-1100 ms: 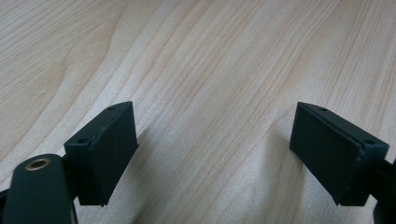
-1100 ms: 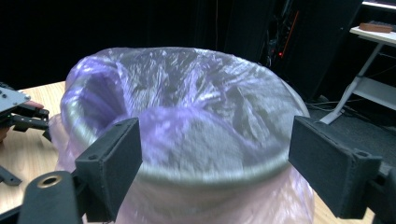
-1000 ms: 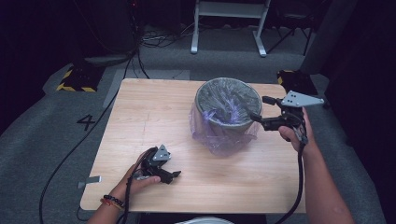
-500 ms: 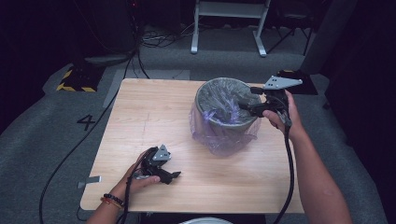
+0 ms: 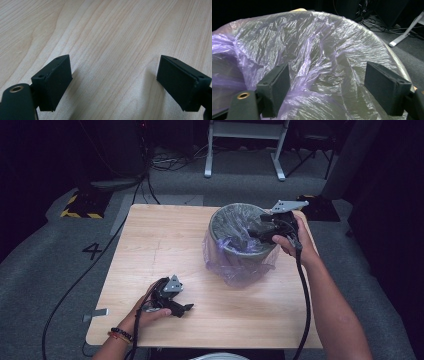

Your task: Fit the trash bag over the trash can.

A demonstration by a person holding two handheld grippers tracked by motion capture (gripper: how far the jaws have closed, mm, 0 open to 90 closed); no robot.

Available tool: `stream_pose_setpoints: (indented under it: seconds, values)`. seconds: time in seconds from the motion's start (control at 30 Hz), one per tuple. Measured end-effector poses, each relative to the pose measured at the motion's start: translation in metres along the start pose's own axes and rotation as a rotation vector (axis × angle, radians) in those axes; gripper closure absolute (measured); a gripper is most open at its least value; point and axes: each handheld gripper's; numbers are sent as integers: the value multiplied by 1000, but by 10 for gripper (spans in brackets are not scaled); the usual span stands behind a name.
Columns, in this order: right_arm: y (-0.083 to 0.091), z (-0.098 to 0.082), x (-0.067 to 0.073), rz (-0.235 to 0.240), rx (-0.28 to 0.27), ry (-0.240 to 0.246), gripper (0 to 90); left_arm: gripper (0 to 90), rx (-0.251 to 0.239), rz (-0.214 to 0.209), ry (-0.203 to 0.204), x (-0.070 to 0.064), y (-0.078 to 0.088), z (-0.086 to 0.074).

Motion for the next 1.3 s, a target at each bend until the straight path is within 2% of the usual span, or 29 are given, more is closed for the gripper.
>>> stream_pose_setpoints:
  seconds: [0.13,0.23,0.37,0.77,1.1,1.3]
  values:
    - [-1,3,-2,6,5,-1,204,123,0,0,0,0,0,0]
    - [-3,4,-2,-8,29,5,204,124,0,0,0,0,0,0]
    - [-6,5,-3,5,37,0,203,123,0,-1,-1,0,0,0]
    - [-19,7,-7,13,134,-5,204,118,0,-4,-4,0,-1,0]
    - [-29,7,-5,47,256,35,216,118,-1,-5,-5,1,-1,1]
    - [-34,9,-4,42,332,47,218,117,-1,-5,-5,1,-1,1]
Point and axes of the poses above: each handheld gripper's, and its own axes: y roughly backward along the jaws, z roughly out of its top, x roughly to its left, and after that the axes turned 12 degrees about z, right-handed
